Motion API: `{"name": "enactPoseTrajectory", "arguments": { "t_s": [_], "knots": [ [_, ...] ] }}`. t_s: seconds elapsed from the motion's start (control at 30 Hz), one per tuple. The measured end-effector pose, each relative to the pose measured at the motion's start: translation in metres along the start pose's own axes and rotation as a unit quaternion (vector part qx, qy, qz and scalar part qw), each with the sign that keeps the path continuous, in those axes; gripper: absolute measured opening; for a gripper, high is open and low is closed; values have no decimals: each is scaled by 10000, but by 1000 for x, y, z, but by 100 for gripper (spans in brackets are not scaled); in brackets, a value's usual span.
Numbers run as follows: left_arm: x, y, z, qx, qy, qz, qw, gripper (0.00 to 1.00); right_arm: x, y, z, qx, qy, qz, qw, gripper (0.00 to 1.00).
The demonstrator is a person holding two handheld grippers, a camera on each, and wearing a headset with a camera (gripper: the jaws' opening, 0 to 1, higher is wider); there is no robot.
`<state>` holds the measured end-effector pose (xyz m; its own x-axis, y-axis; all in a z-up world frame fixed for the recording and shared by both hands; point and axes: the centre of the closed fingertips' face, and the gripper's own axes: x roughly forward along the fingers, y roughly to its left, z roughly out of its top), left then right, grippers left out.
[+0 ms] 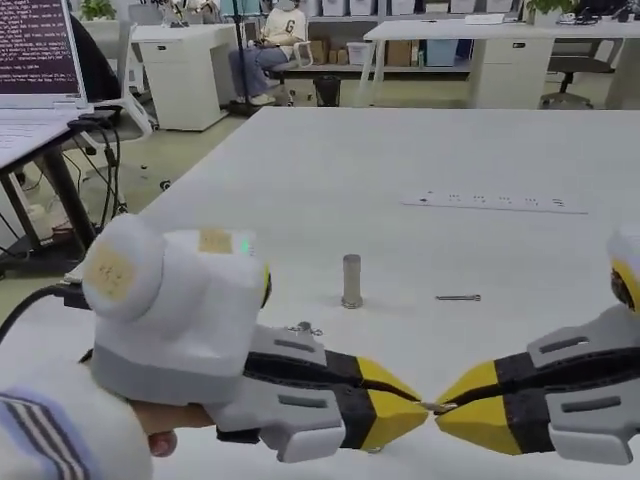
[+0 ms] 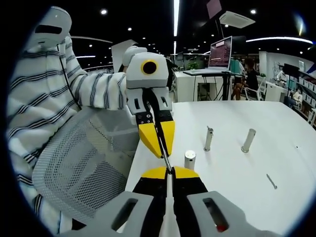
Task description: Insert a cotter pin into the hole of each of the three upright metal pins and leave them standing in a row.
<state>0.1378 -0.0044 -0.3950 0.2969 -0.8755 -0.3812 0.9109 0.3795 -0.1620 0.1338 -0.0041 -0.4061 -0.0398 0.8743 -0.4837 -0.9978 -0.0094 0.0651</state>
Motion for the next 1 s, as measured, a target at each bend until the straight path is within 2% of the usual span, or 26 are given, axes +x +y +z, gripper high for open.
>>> {"name": "enactPoseTrajectory", "arguments": {
  "t_s": [0.03, 0.07, 0.1, 0.13, 0.2, 0.27, 0.3, 0.4, 0.6, 0.8, 1.0],
  "knots": [
    [-1, 1, -2, -97, 42, 40, 9999, 0, 1, 1, 0, -37, 19, 17, 10000, 0],
    [-2, 3, -3, -25, 57, 72, 10000, 0, 1, 1, 1, -99, 20, 26, 9999, 0],
    [-3, 8, -5, 267, 106, 167, 9994, 0, 2, 2, 2, -165, 12, 34, 9999, 0],
    [-4, 9, -5, 496, 127, 161, 9986, 1, 2, 2, 3, -171, 4, 45, 9998, 0],
    [-5, 10, -8, 413, 187, 231, 9987, 0, 2, 1, 4, -201, -31, 6, 9998, 0],
    [-7, 15, -7, 466, 187, 315, 9982, 2, 1, -3, 4, -137, -23, -112, 9998, 0],
    [-9, 19, -7, 538, 190, 413, 9975, 6, 0, -7, 3, -140, -6, -205, 9997, 0],
    [-11, 27, -9, 512, 253, 535, 9969, 16, -1, -12, -3, -106, 58, -355, 9993, 0],
    [-12, 42, -15, 653, 482, 732, 9940, 21, -2, -25, -25, -29, 501, -651, 9966, 0],
    [-7, 48, -25, 757, 756, 706, 9917, 22, 2, -31, -35, -23, 771, -749, 9942, 0],
    [-1, 50, -30, 763, 861, 660, 9912, 20, 5, -36, -41, -89, 949, -727, 9928, 0]
  ]
}}
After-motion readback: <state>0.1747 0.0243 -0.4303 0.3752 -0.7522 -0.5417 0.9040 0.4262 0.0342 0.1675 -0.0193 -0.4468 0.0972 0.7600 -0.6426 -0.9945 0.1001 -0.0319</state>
